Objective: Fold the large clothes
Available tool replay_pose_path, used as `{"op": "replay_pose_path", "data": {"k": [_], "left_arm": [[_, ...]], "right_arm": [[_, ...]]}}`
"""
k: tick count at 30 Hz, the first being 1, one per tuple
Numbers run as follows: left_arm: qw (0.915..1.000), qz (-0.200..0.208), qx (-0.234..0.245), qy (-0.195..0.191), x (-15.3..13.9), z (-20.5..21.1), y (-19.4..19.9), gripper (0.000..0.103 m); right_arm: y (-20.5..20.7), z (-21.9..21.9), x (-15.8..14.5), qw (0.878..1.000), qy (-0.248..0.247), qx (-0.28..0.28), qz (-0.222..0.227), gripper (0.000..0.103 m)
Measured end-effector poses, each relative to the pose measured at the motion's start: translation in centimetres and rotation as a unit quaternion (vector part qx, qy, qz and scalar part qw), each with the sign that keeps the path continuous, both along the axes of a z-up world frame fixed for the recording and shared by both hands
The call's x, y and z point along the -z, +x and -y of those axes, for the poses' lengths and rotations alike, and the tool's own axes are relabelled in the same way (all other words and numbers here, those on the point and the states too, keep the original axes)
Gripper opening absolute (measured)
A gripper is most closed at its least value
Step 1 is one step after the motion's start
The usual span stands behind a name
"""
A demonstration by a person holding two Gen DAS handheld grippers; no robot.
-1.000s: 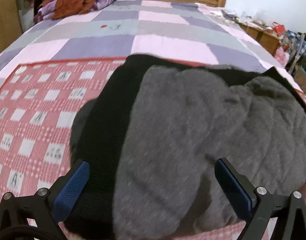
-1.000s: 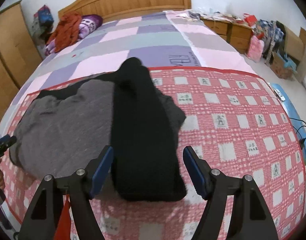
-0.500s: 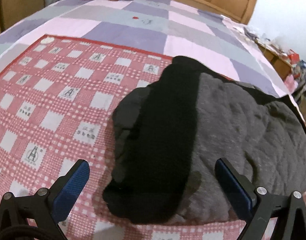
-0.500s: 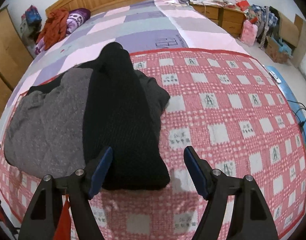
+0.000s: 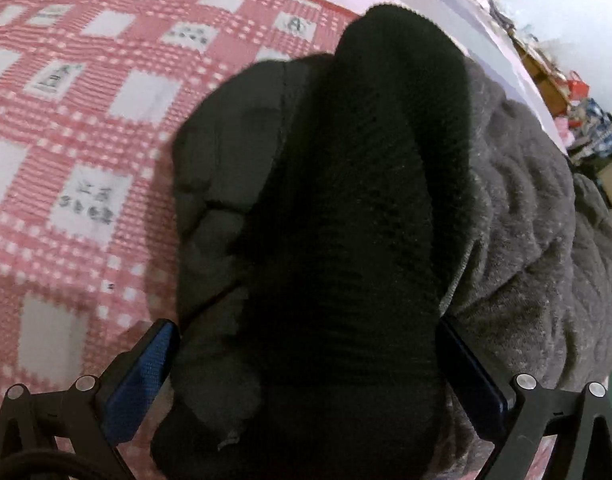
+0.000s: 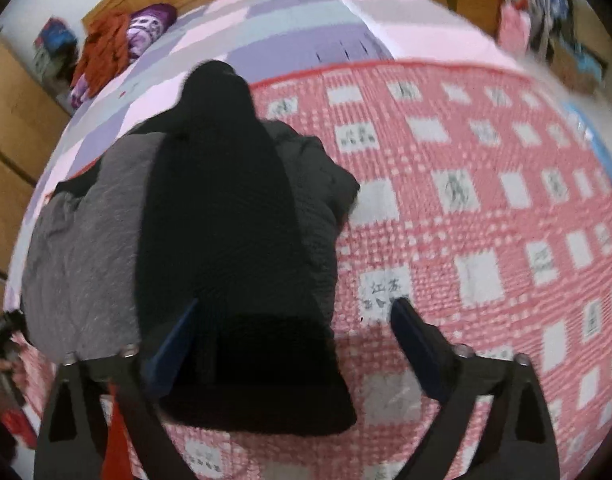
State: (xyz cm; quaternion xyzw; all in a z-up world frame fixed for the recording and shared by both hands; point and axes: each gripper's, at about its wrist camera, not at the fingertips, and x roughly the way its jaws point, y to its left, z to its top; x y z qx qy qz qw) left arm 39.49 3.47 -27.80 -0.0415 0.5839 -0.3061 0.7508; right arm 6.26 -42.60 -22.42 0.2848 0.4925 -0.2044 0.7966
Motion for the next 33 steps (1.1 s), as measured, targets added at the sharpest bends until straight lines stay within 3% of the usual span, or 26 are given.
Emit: {"op": "replay_pose_path", "data": {"k": [4,6,10,11,14,16,17,18,19,22,27,29,31,33], "left_arm": [[0.9994,-0.025,0.001,-0.024,1.4,0.9,0.5,0.103],[0.9996,-0.017,0.005,-0.024,1.5,1.5,0.4,0.103],[0.9997,0.005,0.015,-0.022,1.5,2.3,0.2,0.103],[0.9995,0.015,0.018,-0.023,1.3,2.4,0.1,0.098],[0.9984,0.049,0.022,-0.019,0.2,3.0,-0.5,0.091],[0.9982,0.052,0.012,-0.026,-0.3,2.7,-0.7,0.090],[0.9979,0.056,0.008,-0.030,-0.6,2.5,-0.8,0.079],[0.9973,0.058,0.009,-0.043,-1.0,2.2,-1.1,0.059],[0.9971,0.061,0.010,-0.044,-1.7,2.1,-1.3,0.057],[0.9962,0.075,0.031,-0.031,-2.1,2.1,-1.6,0.054],[0.9958,0.079,0.037,-0.026,-3.2,1.9,-1.2,0.053],[0.9960,0.081,0.033,-0.018,-3.7,1.0,-1.5,0.063],[0.9953,0.093,0.028,-0.005,-4.1,0.5,-2.0,0.069],[0.9926,0.119,0.025,0.004,-5.0,0.0,-2.9,0.071]], "right_arm": [[0.8,0.9,2.8,0.996,0.089,0.002,0.013,0.103],[1.3,1.2,4.2,0.991,0.132,0.016,0.018,0.103],[2.0,0.2,4.7,0.990,0.133,0.022,0.043,0.103],[2.2,0.0,5.1,0.987,0.150,0.023,0.053,0.103],[2.8,-0.6,4.7,0.990,0.130,0.008,0.059,0.098],[2.8,-0.9,3.8,0.992,0.112,-0.003,0.063,0.083],[2.7,-1.0,3.4,0.992,0.105,-0.005,0.064,0.077],[2.5,-1.3,2.5,0.994,0.087,-0.010,0.063,0.065],[2.3,-1.6,1.7,0.995,0.074,-0.014,0.063,0.057],[2.3,-2.9,-0.2,0.997,0.029,-0.035,0.055,0.049],[2.4,-4.5,-2.4,0.998,-0.027,-0.041,0.049,0.048],[2.3,-4.5,-2.8,0.997,-0.037,-0.040,0.050,0.048],[1.9,-3.4,-2.2,0.998,-0.010,-0.023,0.051,0.060],[0.5,-2.7,-2.3,0.999,-0.019,0.002,0.037,0.067]]}}
